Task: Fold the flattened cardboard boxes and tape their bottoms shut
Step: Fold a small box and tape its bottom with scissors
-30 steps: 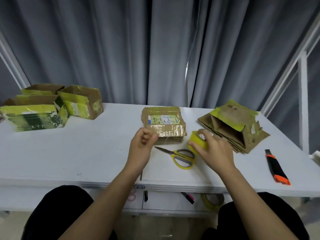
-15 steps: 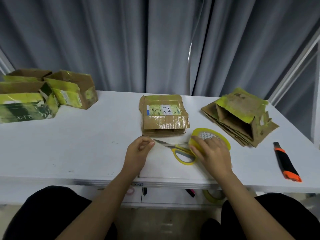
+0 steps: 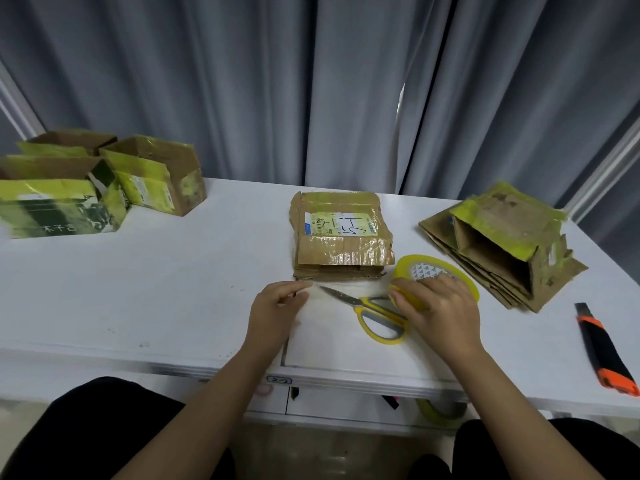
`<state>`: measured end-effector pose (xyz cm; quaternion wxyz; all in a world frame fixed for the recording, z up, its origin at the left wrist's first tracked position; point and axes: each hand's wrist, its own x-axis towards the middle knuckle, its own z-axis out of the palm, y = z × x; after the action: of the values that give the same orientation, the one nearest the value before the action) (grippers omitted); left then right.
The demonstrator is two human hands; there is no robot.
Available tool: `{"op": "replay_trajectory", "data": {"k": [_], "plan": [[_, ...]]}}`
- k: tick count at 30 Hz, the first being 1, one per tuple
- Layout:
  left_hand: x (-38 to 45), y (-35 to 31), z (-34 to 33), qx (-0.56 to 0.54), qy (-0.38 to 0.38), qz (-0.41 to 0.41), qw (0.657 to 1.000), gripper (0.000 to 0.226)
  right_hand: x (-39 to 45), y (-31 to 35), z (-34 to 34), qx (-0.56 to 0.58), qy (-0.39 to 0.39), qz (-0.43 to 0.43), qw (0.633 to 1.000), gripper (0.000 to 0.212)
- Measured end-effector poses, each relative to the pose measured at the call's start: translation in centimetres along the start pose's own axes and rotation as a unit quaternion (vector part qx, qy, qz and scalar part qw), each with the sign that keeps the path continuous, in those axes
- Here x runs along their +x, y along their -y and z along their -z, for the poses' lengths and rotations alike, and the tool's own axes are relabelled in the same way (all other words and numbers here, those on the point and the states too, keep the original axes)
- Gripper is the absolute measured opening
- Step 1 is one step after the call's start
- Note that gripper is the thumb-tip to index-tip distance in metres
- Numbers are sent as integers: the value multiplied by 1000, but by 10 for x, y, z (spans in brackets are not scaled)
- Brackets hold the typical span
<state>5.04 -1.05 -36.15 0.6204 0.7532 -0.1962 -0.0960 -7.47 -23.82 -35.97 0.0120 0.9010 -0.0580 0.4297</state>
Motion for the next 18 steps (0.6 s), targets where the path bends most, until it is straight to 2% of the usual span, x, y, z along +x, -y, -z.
{"op": "replay_trajectory", "data": {"k": [1,3,6,7,9,10,12,14,15,18], "plan": [[1,0,-1,11,4,3,1000,31,3,-1,0,1,3,6,1000,21],[8,4,-1,104,-6,-20,994,42,11,-3,1,-1,12,20,1000,19],[29,7,3,262,-36,-88,960,72,19,-8,1,5,30,25,999,21],[37,8,5,324,-15,-141,935,80,21,-10,2,8,36,26,999,23],[56,10,6,443,45,-243,862,95,24,-15,5,12,49,30,998,24],[65,9,6,486,71,-273,827,102,25,-16,6,13,52,31,998,25],[81,6,4,547,122,-281,779,114,27,-16,11,11,50,29,998,26],[96,1,2,574,159,-272,756,114,30,-16,14,10,48,23,999,26],[102,0,2,568,165,-276,758,107,32,-16,15,11,51,18,998,26],[111,-6,6,546,127,-344,754,68,37,-18,18,15,65,-5,998,23]]}}
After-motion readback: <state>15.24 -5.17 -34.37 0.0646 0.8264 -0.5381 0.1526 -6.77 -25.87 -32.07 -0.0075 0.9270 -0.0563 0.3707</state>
